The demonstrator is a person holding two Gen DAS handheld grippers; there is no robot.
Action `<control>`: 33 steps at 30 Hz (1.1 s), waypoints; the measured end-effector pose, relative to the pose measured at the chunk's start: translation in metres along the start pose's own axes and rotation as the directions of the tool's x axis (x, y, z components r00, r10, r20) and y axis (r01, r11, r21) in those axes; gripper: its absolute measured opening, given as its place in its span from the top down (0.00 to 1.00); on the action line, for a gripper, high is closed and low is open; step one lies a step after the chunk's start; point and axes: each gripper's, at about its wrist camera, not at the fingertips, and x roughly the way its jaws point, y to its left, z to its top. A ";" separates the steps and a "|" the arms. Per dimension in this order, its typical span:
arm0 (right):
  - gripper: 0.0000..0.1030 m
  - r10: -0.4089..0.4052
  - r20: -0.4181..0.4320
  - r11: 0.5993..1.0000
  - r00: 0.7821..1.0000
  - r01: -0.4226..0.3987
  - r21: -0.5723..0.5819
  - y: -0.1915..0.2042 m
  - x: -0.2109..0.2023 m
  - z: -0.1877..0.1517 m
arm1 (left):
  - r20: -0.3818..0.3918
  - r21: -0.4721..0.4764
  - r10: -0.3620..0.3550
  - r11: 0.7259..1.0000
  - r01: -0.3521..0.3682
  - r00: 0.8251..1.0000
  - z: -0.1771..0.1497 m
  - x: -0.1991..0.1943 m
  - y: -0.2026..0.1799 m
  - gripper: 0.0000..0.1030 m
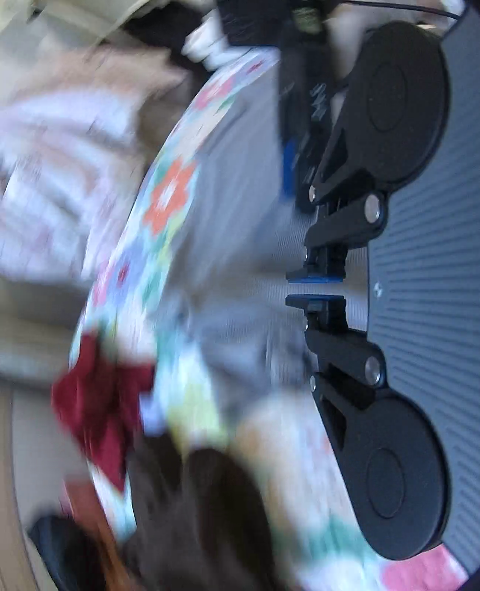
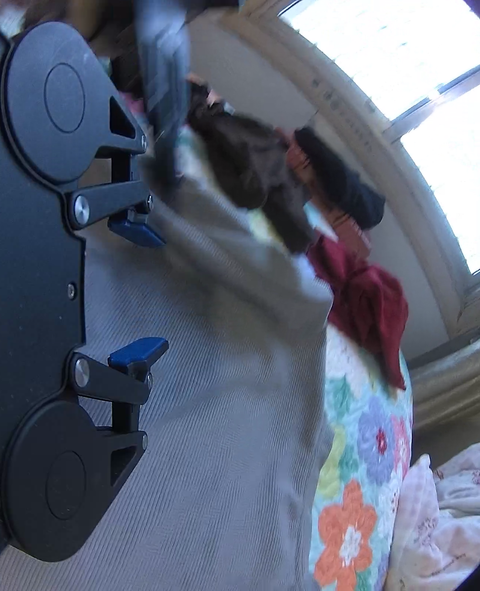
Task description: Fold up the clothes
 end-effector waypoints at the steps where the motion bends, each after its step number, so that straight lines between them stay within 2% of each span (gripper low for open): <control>1: 0.42 0.000 -0.007 1.000 1.000 0.000 -0.012 0.001 0.001 0.000 | -0.009 -0.048 0.018 0.999 -0.019 1.000 0.000 0.000 0.013 0.89; 2: 0.42 0.003 -0.009 1.000 1.000 -0.004 -0.018 0.001 0.001 0.001 | -0.019 -0.102 0.035 0.994 -0.036 0.999 0.000 0.002 0.026 0.85; 4: 0.42 0.022 -0.004 1.000 1.000 -0.022 -0.008 0.004 0.002 0.003 | -0.059 -0.252 0.007 0.968 -0.022 0.998 -0.004 0.012 0.056 0.58; 5: 0.42 0.035 -0.003 0.999 0.999 -0.035 -0.001 0.005 0.002 0.003 | -0.073 -0.345 -0.028 0.939 0.001 0.997 -0.008 0.020 0.069 0.55; 8: 0.41 0.049 -0.010 0.999 0.999 -0.049 -0.018 0.012 0.001 0.003 | -0.063 -0.573 -0.138 0.816 0.077 0.988 -0.020 0.045 0.097 0.53; 9: 0.41 0.044 -0.010 0.999 0.999 -0.045 -0.029 0.014 0.000 0.002 | -0.051 -0.592 -0.150 0.801 0.091 0.987 -0.020 0.051 0.098 0.52; 11: 0.41 0.040 -0.011 0.999 0.999 -0.040 -0.034 0.017 -0.002 0.002 | -0.032 -0.581 -0.149 0.808 0.103 0.988 -0.017 0.061 0.093 0.45; 12: 0.41 0.041 -0.012 0.999 0.999 -0.041 -0.030 0.017 -0.002 0.002 | -0.022 -0.575 -0.148 0.811 0.108 0.989 -0.016 0.066 0.090 0.46; 13: 0.41 0.040 -0.012 0.999 0.999 -0.041 -0.027 0.017 -0.003 0.002 | -0.013 -0.569 -0.147 0.815 0.114 0.989 -0.014 0.071 0.088 0.56; 14: 0.41 0.038 -0.011 0.999 0.999 -0.039 -0.024 0.016 -0.004 0.001 | -0.003 -0.563 -0.147 0.818 0.119 0.989 -0.012 0.076 0.085 0.79; 15: 0.41 0.035 -0.010 0.999 0.999 -0.036 -0.021 0.015 -0.005 0.001 | 0.006 -0.557 -0.146 0.821 0.125 0.989 -0.011 0.081 0.083 0.91; 17: 0.41 0.027 -0.007 1.000 1.000 -0.027 -0.011 0.012 -0.007 0.000 | -0.009 -0.410 -0.069 0.910 0.060 0.998 0.000 0.077 0.064 0.91; 18: 0.41 0.023 -0.007 1.000 1.000 -0.023 -0.004 0.011 -0.008 0.000 | -0.004 -0.348 -0.038 0.937 0.034 0.999 0.005 0.072 0.056 0.91; 21: 0.41 0.008 -0.003 1.000 1.000 -0.008 0.019 0.005 -0.010 0.000 | 0.048 -0.183 0.073 0.981 -0.063 0.996 0.024 0.054 0.037 0.92; 24: 0.41 -0.002 0.003 1.000 1.000 0.002 0.030 0.003 -0.013 0.002 | 0.128 -0.133 0.163 0.980 -0.146 0.978 0.041 0.032 0.034 0.93; 26: 0.41 -0.001 0.004 1.000 1.000 0.000 0.026 0.004 -0.014 0.002 | 0.168 -0.102 0.189 0.979 -0.174 0.967 0.045 0.023 0.030 0.93; 30: 0.41 -0.015 -0.018 1.000 1.000 0.015 0.006 0.005 -0.010 0.001 | 0.215 0.004 0.197 0.979 -0.203 0.956 0.036 0.015 0.012 0.93; 33: 0.41 -0.051 -0.061 0.999 0.997 0.052 0.000 0.002 -0.004 -0.001 | 0.249 0.180 0.109 0.971 -0.156 0.963 0.016 0.013 -0.021 0.93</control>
